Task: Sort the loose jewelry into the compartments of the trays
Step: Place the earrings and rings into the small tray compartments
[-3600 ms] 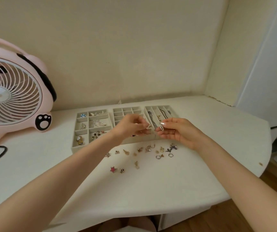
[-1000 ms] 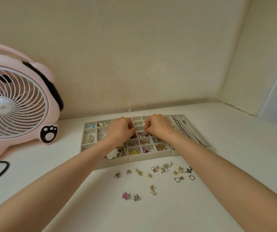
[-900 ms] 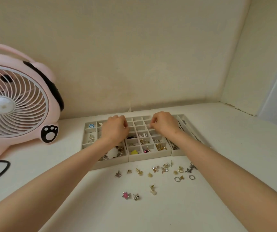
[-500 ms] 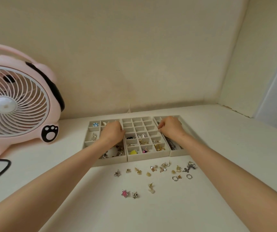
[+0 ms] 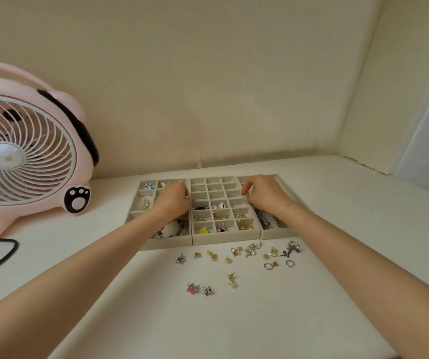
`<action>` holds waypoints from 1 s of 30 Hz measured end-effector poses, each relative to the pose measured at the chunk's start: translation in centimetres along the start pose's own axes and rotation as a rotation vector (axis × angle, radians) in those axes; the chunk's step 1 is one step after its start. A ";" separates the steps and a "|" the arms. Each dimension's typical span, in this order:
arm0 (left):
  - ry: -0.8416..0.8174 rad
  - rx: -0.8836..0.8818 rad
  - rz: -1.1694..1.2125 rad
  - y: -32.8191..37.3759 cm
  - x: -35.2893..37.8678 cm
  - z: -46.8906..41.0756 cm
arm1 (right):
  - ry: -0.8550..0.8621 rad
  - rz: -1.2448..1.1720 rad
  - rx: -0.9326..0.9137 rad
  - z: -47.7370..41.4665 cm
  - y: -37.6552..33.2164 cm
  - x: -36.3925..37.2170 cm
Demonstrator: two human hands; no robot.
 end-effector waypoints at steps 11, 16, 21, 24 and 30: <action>0.141 0.490 0.286 2.7 -3.4 6.7 | 0.013 -0.126 -0.020 6.4 3.8 -5.8; 0.114 0.511 0.330 3.2 -3.1 8.5 | -0.161 -0.114 0.019 9.6 5.6 -7.2; 0.091 0.547 0.379 5.6 -2.6 9.6 | -0.162 -0.069 0.036 10.7 6.3 -6.7; 0.081 0.574 0.377 7.2 -2.2 10.1 | -0.175 -0.106 0.059 11.3 6.6 -6.8; 0.005 0.662 0.312 11.6 -0.6 10.6 | -0.148 -0.215 0.126 11.5 7.4 -8.3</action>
Point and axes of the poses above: each hand's wrist, its own z-axis away from the middle knuckle, its own x-axis out of the palm, y = z × x, the point moved 6 cm from there along -z, towards the middle knuckle, and after that the axes turned 14 degrees about y, right-handed, at the moved point
